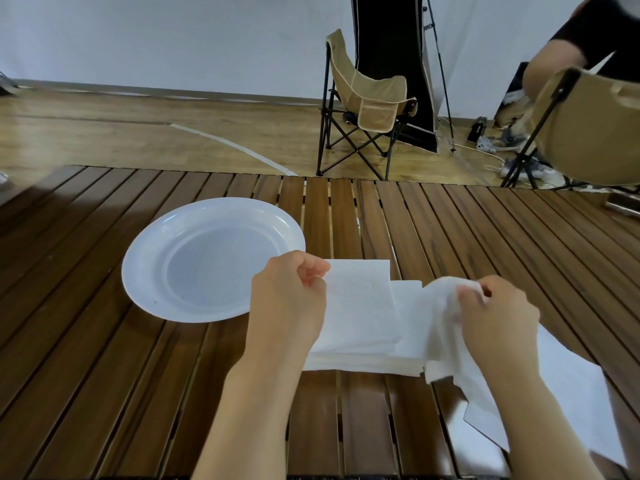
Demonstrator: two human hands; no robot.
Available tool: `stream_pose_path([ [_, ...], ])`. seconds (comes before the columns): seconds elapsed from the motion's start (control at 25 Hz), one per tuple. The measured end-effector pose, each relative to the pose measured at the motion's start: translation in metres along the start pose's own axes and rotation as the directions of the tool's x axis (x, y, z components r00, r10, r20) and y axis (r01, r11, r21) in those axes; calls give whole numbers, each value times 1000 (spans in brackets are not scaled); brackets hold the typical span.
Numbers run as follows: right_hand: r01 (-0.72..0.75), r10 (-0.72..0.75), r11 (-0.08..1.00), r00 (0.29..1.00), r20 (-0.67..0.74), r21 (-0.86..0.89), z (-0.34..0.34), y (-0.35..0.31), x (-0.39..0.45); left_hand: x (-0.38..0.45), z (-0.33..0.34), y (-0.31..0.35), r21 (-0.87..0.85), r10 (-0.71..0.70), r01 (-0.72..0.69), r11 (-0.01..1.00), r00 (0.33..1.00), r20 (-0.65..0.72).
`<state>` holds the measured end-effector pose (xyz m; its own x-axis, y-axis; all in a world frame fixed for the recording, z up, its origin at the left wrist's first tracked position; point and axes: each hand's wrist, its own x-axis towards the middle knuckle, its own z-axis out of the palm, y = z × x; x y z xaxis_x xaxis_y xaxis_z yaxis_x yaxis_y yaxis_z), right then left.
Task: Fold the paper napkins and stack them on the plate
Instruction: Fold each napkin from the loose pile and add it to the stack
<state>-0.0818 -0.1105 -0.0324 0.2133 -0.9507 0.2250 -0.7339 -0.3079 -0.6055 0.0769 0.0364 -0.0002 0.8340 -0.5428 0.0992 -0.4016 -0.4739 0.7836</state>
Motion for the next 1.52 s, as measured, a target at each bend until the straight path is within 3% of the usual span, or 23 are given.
stream_pose_path([
  [0.24, -71, 141, 898, 981, -131, 435, -9, -14, 2, -4, 0, 6, -62, 63, -61, 996, 998, 27],
  [0.32, -127, 209, 753, 977, -51, 646, -13, -19, -2, -6, 0, 10, -94, 110, -105, 990, 993, 44],
  [0.4, -194, 223, 534, 971, 85, 823, -17, -26, -8, -7, 1, 13, -177, 135, -115, 977, 985, 106],
  [0.48, -218, 193, 346, 968, 158, 912, -20, -33, -12, -10, 3, 17, -313, 121, -35, 949, 958, 261],
  [0.56, -187, 151, 284, 977, 149, 940, -23, -41, -14, -16, 6, 24, -371, 107, 74, 926, 889, 444],
  [0.68, -89, 106, 331, 993, 56, 940, -29, -50, -18, -22, 15, 33, -324, 129, 64, 944, 832, 539],
  [0.84, -15, 30, 318, 1000, 6, 948, -37, -57, -23, -22, 20, 40, -354, 172, -7, 935, 884, 434],
  [0.96, -47, -19, 264, 998, 54, 963, -37, -59, -24, -19, 18, 40, -539, 209, -16, 842, 931, 299],
  [1.04, -81, -68, 266, 992, 102, 961, -35, -59, -24, -15, 9, 39, -552, 214, -101, 828, 966, 144],
  [1.2, -124, -187, 431, 957, 223, 894, -28, -58, -25, -8, -8, 33, -576, 194, -180, 798, 980, -38],
  [1.32, -92, -252, 515, 934, 253, 852, -22, -59, -26, -7, -13, 29, -559, 204, -174, 811, 979, -8],
  [1.52, -102, -241, 484, 939, 244, 869, -21, -60, -28, -3, -19, 19, -469, 281, -224, 854, 958, 54],
])
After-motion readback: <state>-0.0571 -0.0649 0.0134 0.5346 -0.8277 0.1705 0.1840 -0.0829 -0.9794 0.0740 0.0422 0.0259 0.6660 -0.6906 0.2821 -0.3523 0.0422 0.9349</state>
